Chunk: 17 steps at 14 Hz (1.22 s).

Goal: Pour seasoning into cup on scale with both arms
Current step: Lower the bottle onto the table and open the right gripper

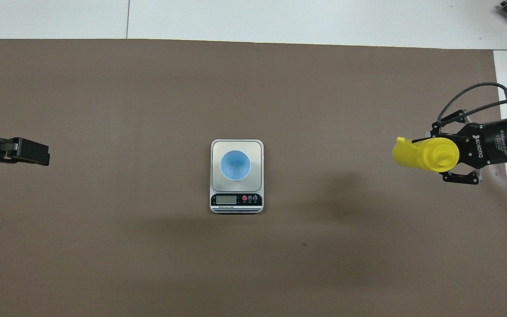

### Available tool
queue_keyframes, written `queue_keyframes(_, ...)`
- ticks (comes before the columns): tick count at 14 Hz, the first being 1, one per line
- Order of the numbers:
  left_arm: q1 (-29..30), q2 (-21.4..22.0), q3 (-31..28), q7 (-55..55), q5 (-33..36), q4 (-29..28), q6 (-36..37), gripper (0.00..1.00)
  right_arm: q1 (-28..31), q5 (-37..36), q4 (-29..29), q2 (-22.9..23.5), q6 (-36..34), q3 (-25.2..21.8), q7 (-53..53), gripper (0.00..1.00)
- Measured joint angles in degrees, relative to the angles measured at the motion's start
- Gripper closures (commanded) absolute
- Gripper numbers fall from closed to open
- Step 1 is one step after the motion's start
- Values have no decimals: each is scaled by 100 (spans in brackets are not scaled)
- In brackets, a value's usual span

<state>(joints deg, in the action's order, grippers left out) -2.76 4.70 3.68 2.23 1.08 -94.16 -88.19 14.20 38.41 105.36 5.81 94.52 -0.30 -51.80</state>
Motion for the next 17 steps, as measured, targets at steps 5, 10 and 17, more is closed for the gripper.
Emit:
queue_keyframes(5,1,0,1,0,0,0,1,0,211,21,-92,827,-138,0,681,100)
queue_keyframes(10,1,0,2,0,0,0,2,0,476,-180,-467,1628,-235,-5,1047,100)
queue_keyframes(17,1,0,2,0,0,0,4,0,704,-196,-505,1834,-175,-23,1052,31)
